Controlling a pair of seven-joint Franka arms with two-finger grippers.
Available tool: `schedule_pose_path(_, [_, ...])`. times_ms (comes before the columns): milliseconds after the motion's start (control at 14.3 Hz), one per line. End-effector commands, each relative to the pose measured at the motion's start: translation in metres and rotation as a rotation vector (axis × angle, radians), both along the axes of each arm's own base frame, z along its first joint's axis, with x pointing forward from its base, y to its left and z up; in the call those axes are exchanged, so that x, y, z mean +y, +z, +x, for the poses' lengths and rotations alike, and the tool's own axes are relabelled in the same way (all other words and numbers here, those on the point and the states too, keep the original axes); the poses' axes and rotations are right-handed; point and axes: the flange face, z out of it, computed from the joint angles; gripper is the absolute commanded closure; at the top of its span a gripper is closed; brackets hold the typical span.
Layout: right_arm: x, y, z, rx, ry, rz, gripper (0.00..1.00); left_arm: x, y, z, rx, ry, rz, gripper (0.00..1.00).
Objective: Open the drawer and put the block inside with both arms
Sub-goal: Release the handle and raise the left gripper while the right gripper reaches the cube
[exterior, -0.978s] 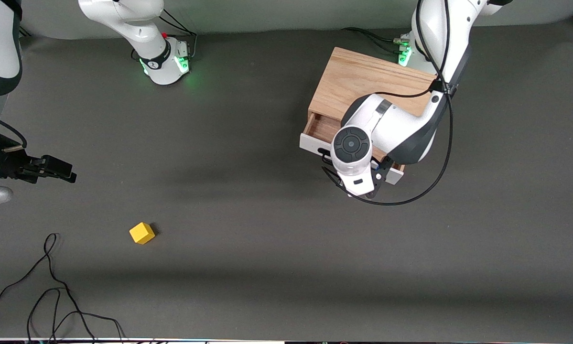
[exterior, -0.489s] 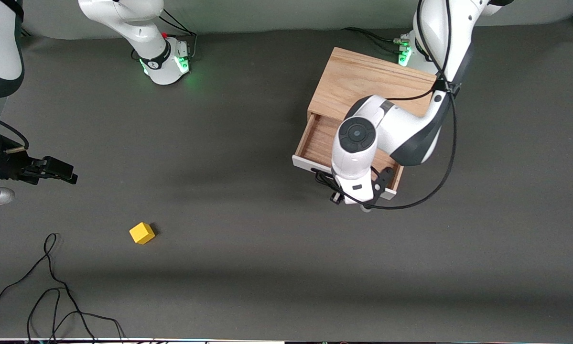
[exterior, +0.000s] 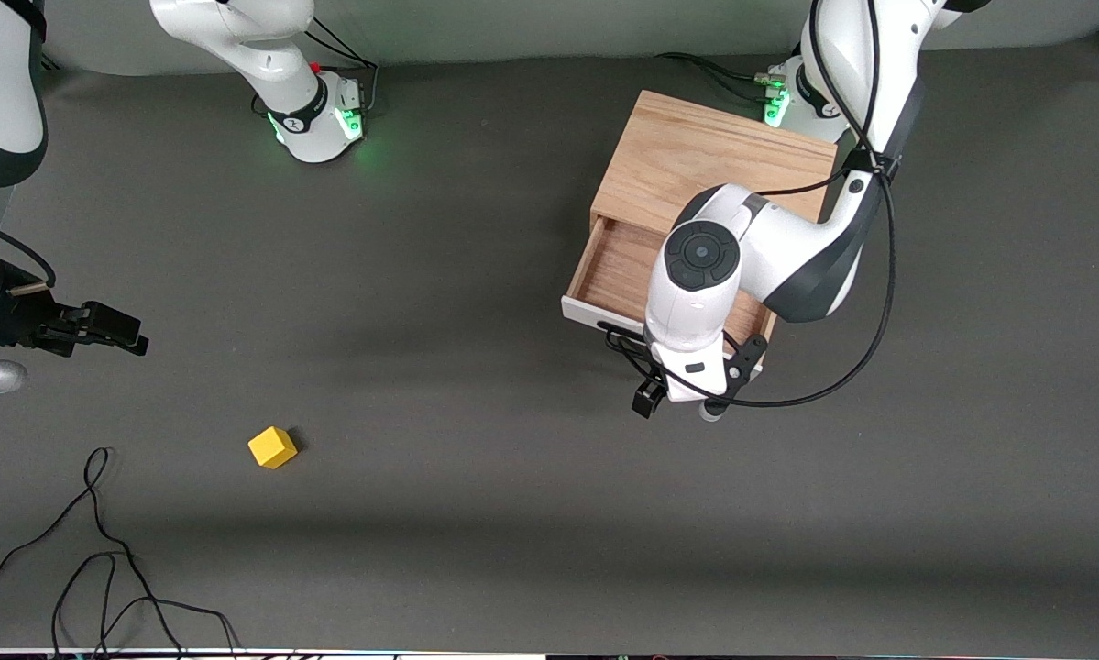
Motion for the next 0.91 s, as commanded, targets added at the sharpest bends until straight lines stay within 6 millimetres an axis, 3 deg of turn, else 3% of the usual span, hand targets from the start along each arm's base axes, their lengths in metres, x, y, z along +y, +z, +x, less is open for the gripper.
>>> schedule_pose_path(0, [0.002, 0.001, 0.002, -0.029, 0.015, -0.013, 0.00, 0.034, 0.058, -0.007, 0.045, -0.075, 0.049, 0.01])
schedule_pose_path(210, [0.002, -0.027, 0.020, -0.041, 0.016, -0.015, 0.00, 0.071, 0.125, -0.029, 0.129, -0.222, 0.035, 0.01])
schedule_pose_path(419, [0.002, -0.076, 0.043, -0.046, 0.026, -0.019, 0.00, 0.107, 0.181, -0.056, 0.188, -0.388, 0.060, 0.01])
schedule_pose_path(629, [0.002, -0.134, 0.056, -0.098, 0.046, -0.021, 0.00, 0.151, 0.227, -0.071, 0.187, -0.505, 0.067, 0.01])
schedule_pose_path(838, [0.003, -0.182, 0.070, -0.100, 0.042, -0.018, 0.00, 0.199, 0.258, -0.084, 0.215, -0.624, 0.068, 0.01])
